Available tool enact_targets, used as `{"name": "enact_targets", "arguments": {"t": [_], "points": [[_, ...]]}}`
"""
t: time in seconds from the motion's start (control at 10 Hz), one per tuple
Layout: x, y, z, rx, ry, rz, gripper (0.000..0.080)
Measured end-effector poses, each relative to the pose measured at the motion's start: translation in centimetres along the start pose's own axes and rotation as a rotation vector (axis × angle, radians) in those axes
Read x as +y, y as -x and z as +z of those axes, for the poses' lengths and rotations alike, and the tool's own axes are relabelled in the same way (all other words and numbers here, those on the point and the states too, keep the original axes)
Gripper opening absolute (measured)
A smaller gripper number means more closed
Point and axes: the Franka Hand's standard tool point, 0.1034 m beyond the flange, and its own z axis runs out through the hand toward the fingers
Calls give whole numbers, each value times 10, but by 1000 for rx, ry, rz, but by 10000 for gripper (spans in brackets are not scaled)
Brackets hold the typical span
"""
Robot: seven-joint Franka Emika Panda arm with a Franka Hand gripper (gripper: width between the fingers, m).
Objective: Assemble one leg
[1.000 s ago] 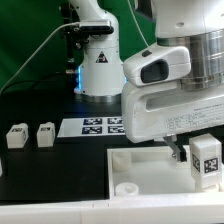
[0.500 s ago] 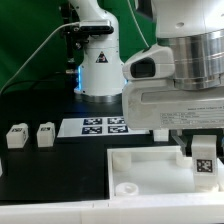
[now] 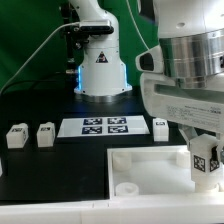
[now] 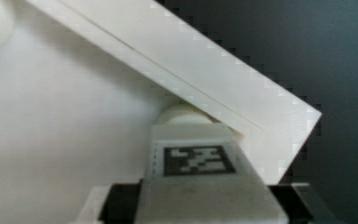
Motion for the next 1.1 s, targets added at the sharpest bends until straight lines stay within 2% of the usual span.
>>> {"name": "enact_targets", "arguments": {"t": [0.1,0.2,0.3,0.4,0.5,0.6,0.7,0.8,1.1], "points": [[1,1,0,3,-32,118,291],[1,1,0,-7,-52,179,291],[0,2,0,-21,-59,315,291],[0,2,0,-21,-60,318,291],[0,3,1,-21,-60,304,406],[0,3,1,-20,-60,274,406],[1,5,1,-15,-48,192,542],[3,12,3,-9,-24,17,627],[3,12,3,3,-19,-358,643]]}}
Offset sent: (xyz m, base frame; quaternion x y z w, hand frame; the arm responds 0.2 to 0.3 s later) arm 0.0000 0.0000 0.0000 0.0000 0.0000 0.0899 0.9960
